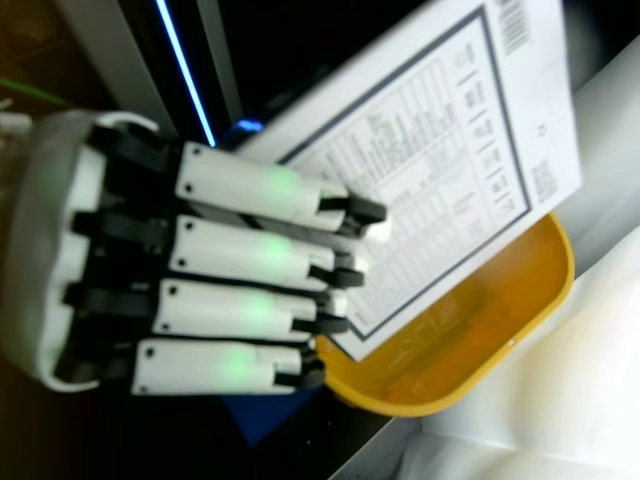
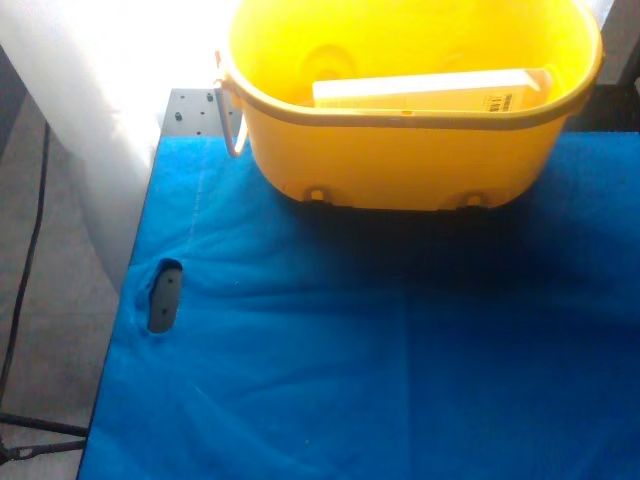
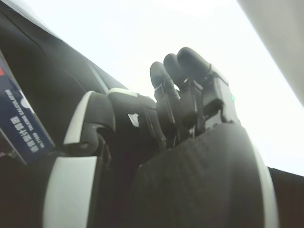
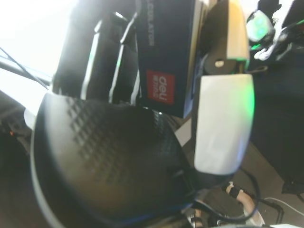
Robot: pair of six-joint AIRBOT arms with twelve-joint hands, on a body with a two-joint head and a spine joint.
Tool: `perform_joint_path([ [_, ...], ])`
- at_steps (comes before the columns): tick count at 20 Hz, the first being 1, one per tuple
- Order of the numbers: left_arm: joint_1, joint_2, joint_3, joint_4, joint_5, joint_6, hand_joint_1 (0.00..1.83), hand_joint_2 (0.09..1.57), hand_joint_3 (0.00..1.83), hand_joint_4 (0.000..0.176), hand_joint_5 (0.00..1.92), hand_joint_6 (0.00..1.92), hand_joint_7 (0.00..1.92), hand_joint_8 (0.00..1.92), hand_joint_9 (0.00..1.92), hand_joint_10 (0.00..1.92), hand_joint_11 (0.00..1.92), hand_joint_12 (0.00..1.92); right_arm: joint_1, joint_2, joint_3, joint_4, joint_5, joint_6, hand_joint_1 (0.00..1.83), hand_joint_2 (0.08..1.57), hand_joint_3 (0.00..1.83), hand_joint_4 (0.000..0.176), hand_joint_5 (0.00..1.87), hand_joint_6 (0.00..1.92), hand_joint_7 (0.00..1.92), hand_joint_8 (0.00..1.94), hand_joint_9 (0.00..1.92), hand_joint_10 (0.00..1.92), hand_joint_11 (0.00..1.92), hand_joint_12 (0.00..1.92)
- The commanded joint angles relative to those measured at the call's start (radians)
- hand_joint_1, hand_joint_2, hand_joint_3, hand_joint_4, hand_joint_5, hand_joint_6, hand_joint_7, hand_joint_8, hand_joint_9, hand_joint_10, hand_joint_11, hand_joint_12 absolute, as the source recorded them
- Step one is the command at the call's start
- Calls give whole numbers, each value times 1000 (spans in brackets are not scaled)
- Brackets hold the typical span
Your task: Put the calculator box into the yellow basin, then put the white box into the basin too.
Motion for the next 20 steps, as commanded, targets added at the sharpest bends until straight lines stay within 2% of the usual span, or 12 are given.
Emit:
perform_joint_path([
  [1,-9,-1,-1,10,-114,-5,878,1327,0,48,596,1557,508,63,171,838,0,1598,14,-2,4,-34,-109,6,1504,1062,0,0,948,901,1086,812,1079,867,851,1450],
  [3,-9,-1,-5,10,-116,-8,878,1327,0,48,596,1557,508,63,171,839,0,1598,15,-8,8,-34,-109,6,1504,1062,0,0,948,901,1086,812,1079,867,851,1450],
  [4,-9,-1,-8,10,-116,-8,1101,1277,0,0,760,1282,588,1310,354,1355,178,1763,15,-15,13,-34,-109,6,1504,1062,0,0,948,901,1086,812,1079,867,851,1450],
  [5,-9,-1,-11,11,-118,-8,1143,1276,1,0,790,1260,570,1593,384,1590,258,1846,15,-25,18,-34,-108,6,1504,1062,0,0,941,909,1082,804,1082,871,856,1448],
  [8,-10,-1,-16,16,-121,-12,1149,1281,2,0,785,1300,554,1632,366,1529,248,1803,15,-42,28,-34,-96,6,1504,1062,0,0,942,908,1082,803,1083,869,857,1447],
  [9,-10,-1,-18,18,-123,-14,1109,1242,0,0,761,1328,438,1134,275,1279,66,1776,15,-44,29,-34,-92,6,1504,1060,0,0,967,906,1067,835,1087,846,854,1437],
  [10,-10,0,-19,24,-127,-21,1149,1268,3,0,798,1326,525,1496,377,1455,245,1892,15,-45,30,-34,-91,6,1504,1061,0,0,953,901,1083,815,1082,861,852,1447],
  [12,-11,2,-19,34,-128,-41,1101,1229,0,0,762,1309,462,733,297,1098,102,1674,15,-45,30,-34,-90,6,1504,1060,0,0,967,905,1068,834,1088,846,854,1437],
  [13,-11,5,-22,35,-129,-45,1108,1215,1,0,787,1275,514,751,313,1170,130,1700,15,-45,31,-34,-90,6,1504,1061,0,0,953,900,1083,815,1082,861,853,1446],
  [14,-13,9,-25,37,-129,-46,1153,1265,2,0,826,1308,506,1364,302,1254,158,1759,15,-45,33,-34,-90,6,1504,1062,0,0,943,907,1082,802,1084,868,857,1446],
  [16,-32,20,-36,56,-130,-64,1178,1254,0,0,860,1173,581,1602,480,1500,401,1779,15,-45,34,-34,-90,6,1486,1061,0,0,949,906,1096,796,1077,889,865,1409],
  [20,-96,35,-65,101,-123,-68,1168,1248,2,0,837,1323,621,1439,531,1248,375,1600,15,-48,34,-34,-90,7,1416,1064,1,0,942,945,1121,764,1052,1001,905,1266],
])
